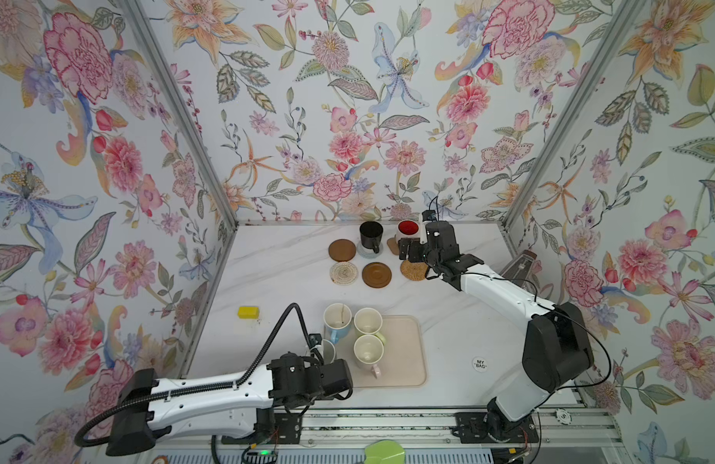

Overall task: Place cups on coasters
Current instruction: Pick up the cup from the tray.

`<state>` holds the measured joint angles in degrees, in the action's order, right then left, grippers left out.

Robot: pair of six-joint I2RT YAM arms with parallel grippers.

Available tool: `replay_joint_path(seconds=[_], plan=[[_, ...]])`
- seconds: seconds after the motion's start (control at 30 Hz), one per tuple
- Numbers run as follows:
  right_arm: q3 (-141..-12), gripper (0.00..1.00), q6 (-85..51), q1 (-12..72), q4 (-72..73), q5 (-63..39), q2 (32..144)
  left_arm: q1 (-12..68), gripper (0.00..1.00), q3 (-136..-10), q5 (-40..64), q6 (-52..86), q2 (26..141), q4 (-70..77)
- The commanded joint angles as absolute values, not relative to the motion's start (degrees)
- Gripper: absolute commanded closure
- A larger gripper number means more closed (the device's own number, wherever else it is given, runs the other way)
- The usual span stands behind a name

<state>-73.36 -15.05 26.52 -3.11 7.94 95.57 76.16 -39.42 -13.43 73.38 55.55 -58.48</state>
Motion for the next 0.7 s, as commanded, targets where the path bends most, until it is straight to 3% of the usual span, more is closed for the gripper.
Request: replay_joint_path(seconds=[0.0, 0.4, 0.67], plan=[[-73.0, 0.01, -15.7, 26.3, -2.1, 7.4, 94.8, 75.8, 1.0, -41.5, -18.2, 74.7, 53.1, -64.0], [-73.1, 0.01, -15.4, 26.3, -2.5, 7.4, 94.7, 75.1, 1.0, -42.6, -23.3, 77.3, 49.4, -69.3], [-73.1, 0.01, -15.0, 26.2, -2.8, 7.4, 94.2, 68.3, 1.0, -44.6, -25.1, 70.9, 48.9, -67.2]])
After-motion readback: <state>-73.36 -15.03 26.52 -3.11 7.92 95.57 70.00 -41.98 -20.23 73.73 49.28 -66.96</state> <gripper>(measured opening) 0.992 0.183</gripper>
